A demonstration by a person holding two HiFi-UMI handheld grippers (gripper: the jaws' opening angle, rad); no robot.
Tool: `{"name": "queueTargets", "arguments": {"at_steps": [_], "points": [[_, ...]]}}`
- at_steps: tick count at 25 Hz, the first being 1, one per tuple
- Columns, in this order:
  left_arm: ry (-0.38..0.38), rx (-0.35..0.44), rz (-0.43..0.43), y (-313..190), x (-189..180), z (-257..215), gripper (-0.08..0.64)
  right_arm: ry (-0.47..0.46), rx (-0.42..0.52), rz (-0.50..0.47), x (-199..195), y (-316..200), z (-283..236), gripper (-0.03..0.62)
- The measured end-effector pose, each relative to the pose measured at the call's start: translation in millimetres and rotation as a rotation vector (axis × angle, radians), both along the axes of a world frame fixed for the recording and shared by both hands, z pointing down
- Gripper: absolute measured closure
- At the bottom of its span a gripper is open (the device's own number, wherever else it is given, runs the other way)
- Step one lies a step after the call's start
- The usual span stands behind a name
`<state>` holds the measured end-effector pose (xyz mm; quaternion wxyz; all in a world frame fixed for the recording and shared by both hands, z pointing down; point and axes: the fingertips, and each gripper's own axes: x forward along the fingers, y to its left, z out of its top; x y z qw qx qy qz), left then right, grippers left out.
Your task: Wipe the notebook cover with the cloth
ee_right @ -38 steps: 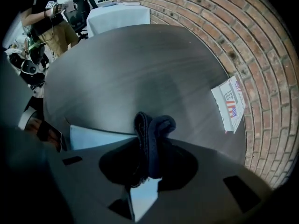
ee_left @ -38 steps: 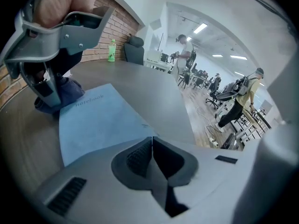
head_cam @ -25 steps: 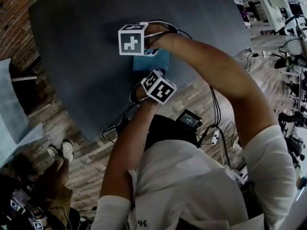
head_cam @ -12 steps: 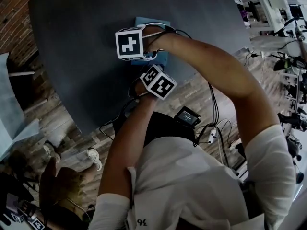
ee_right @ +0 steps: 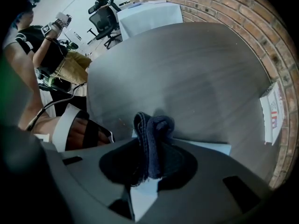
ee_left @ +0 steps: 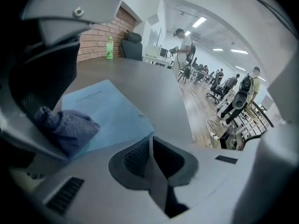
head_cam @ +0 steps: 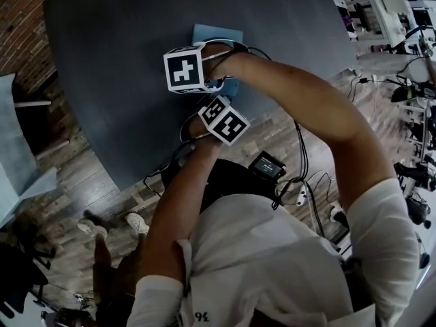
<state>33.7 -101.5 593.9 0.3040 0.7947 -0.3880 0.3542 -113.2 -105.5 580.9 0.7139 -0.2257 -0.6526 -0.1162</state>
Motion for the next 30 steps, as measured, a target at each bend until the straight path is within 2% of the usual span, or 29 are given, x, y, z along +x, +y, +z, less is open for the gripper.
{"name": "queueTargets", "arguments": {"at_steps": [5, 11, 16, 30], "points": [[-0.009, -0.011, -0.012, 2, -4, 7, 0.541, -0.004, 0.012, -0.016, -1, 1, 0, 0.486], [-0.033, 0.115, -0.020, -14, -13, -11, 0.543, -0.005, -0.004, 0.001, -1, 2, 1, 0.487], [-0.033, 0.073, -0.010, -14, -12, -2, 0.541, -0.006, -0.007, -0.003, 0, 4, 1, 0.486], [-0.071, 0.109, 0.006, -15, -8, -3, 0.541, 0.052, -0.090, -0.018, 11, 25, 0, 0.487]]}}
